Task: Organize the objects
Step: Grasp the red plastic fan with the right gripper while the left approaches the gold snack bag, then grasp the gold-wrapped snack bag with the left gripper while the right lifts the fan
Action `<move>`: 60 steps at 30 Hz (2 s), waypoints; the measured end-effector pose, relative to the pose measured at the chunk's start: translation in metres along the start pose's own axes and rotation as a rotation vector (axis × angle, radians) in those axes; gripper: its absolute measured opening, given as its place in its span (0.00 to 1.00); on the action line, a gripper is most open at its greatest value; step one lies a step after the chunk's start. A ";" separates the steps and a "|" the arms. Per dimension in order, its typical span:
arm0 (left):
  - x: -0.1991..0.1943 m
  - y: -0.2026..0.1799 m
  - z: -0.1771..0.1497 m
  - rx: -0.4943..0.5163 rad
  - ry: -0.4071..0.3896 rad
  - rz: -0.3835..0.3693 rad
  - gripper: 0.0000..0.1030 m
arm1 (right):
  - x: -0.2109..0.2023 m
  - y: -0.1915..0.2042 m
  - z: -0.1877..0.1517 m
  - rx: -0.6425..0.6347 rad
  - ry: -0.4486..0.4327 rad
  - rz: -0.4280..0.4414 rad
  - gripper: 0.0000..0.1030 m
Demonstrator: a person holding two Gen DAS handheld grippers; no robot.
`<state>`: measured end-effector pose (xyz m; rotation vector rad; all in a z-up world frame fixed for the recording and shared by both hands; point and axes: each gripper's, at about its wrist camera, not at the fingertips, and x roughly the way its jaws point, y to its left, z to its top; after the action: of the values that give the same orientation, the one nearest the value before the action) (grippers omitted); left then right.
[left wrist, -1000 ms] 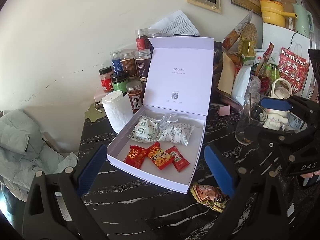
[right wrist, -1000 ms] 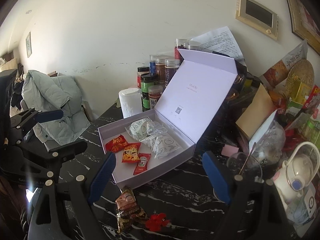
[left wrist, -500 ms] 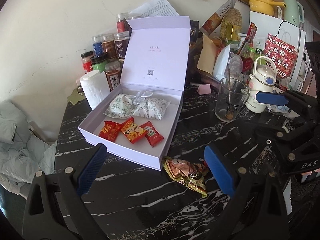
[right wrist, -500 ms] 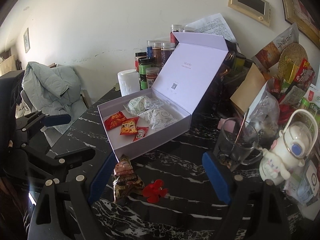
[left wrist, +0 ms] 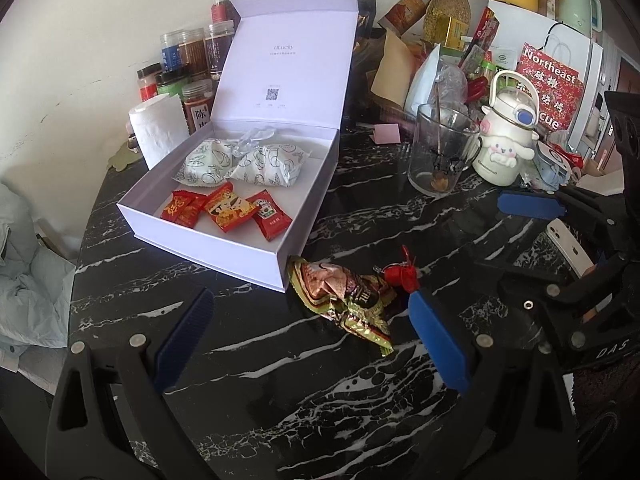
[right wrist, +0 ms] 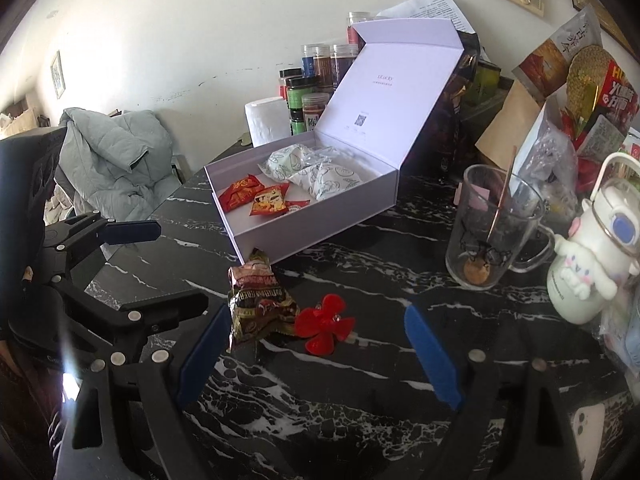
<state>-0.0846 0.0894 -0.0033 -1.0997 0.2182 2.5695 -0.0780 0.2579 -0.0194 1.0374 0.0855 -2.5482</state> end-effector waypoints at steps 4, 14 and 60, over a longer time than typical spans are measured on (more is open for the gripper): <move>0.008 -0.004 -0.006 0.017 0.019 -0.007 0.95 | 0.008 -0.003 -0.014 0.012 0.025 0.013 0.87; 0.027 -0.011 -0.019 0.051 0.031 -0.030 0.95 | 0.026 -0.006 -0.036 0.016 0.043 0.023 0.87; 0.110 -0.017 0.003 -0.051 0.151 -0.089 0.96 | 0.046 -0.053 -0.058 0.117 0.100 -0.012 0.53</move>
<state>-0.1507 0.1329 -0.0812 -1.2934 0.1368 2.4282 -0.0890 0.3032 -0.0974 1.2124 -0.0303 -2.5368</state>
